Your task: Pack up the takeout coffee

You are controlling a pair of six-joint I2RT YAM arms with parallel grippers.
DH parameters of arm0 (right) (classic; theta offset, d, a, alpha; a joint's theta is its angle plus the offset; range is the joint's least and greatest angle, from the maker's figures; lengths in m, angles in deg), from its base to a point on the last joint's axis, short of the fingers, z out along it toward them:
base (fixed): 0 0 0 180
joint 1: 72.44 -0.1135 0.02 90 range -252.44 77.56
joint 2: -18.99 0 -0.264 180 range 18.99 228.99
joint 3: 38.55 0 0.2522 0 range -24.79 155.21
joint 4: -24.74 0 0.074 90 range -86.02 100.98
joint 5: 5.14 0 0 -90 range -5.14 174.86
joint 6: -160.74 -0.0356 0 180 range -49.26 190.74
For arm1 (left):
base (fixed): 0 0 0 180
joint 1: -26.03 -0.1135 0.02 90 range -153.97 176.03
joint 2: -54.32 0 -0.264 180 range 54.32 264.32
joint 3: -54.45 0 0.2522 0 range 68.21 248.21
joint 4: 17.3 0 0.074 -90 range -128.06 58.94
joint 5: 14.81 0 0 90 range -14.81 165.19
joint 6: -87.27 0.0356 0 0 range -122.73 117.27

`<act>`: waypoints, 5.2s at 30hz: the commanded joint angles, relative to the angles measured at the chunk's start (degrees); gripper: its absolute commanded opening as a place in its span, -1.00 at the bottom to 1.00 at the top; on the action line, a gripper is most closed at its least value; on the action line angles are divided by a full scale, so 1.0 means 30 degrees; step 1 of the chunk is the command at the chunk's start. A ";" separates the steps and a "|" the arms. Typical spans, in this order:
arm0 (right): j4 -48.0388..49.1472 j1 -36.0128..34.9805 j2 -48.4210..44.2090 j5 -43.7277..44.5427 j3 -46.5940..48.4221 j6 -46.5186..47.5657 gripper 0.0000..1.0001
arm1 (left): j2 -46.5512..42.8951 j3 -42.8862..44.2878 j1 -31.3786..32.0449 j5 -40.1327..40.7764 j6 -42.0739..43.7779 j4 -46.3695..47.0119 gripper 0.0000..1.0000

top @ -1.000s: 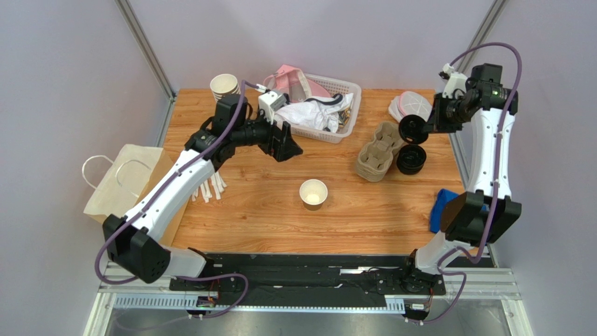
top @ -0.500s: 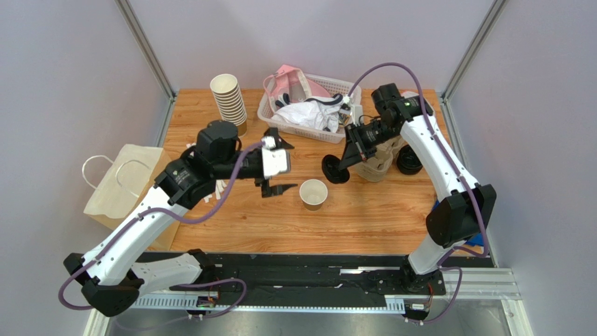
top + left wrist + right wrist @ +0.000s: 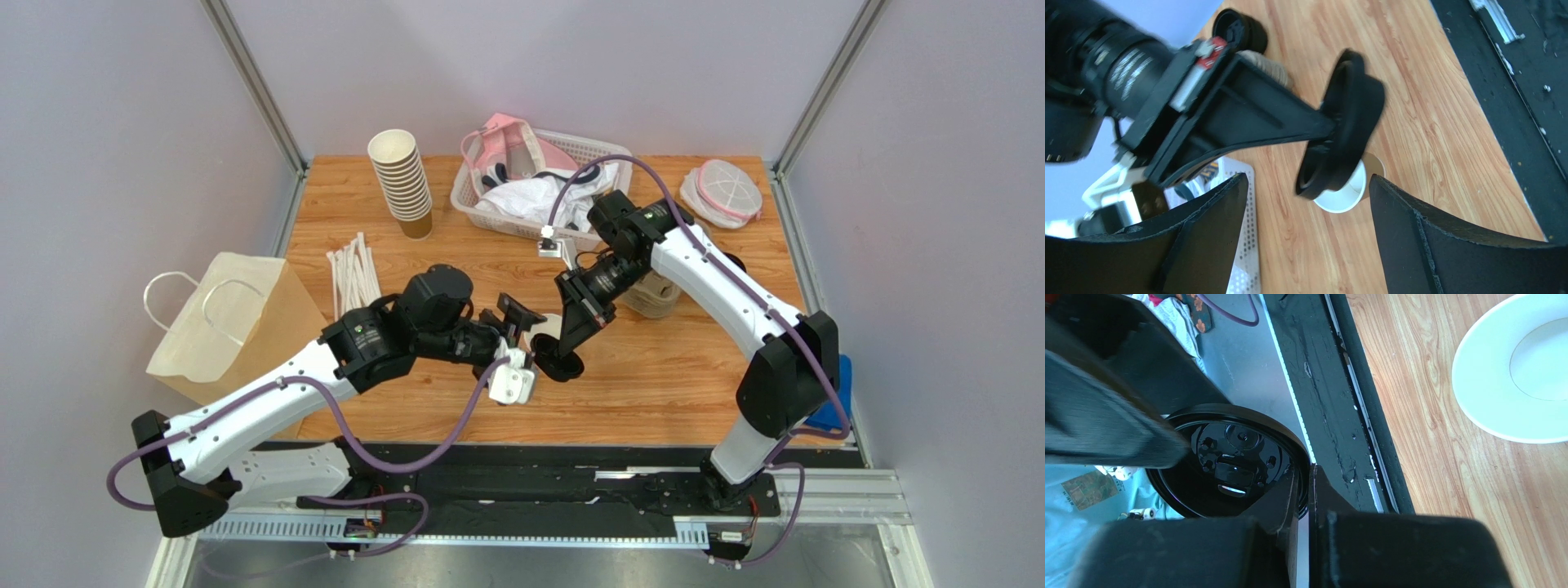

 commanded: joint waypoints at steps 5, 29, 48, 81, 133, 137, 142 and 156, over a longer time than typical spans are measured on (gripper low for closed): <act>-0.1605 -0.0761 0.0304 -0.1088 0.0827 0.0567 -0.92 | -0.0732 -0.1059 0.0871 -0.0598 0.3366 0.0547 0.38; 0.0467 0.6736 -0.3672 0.2271 0.6072 -0.1451 0.84 | 0.0967 0.3394 -0.1905 -0.3671 -1.7806 -0.1623 -1.00; 0.8006 0.1678 -0.8193 0.9076 0.0681 -0.2422 0.03 | 0.4102 -0.2932 -0.7449 -0.9387 -3.5568 1.2965 -1.00; 0.7213 -0.3575 -0.5848 1.4733 0.0886 -0.0107 -0.70 | 0.4396 -0.4280 -0.7860 -1.0501 -3.8470 1.7156 -1.00; 0.5572 -0.3077 0.2267 1.3532 0.2615 0.2091 -1.00 | 0.2757 0.3456 -1.4598 -0.8037 -2.4437 0.0457 0.98; 0.5689 -0.3047 0.2501 1.3561 0.2469 0.2266 -1.00 | 0.2550 0.3073 -1.4598 -0.8450 -2.4819 0.1016 0.98; 0.5894 -0.2843 0.2676 1.3532 0.2351 0.2237 -1.00 | 0.2726 0.3249 -1.4598 -0.8187 -2.4760 0.0781 0.97; 0.5983 -0.2608 0.3263 1.3239 0.2615 0.2413 -1.00 | 0.2814 0.3015 -1.4598 -0.7894 -2.5112 0.1221 0.93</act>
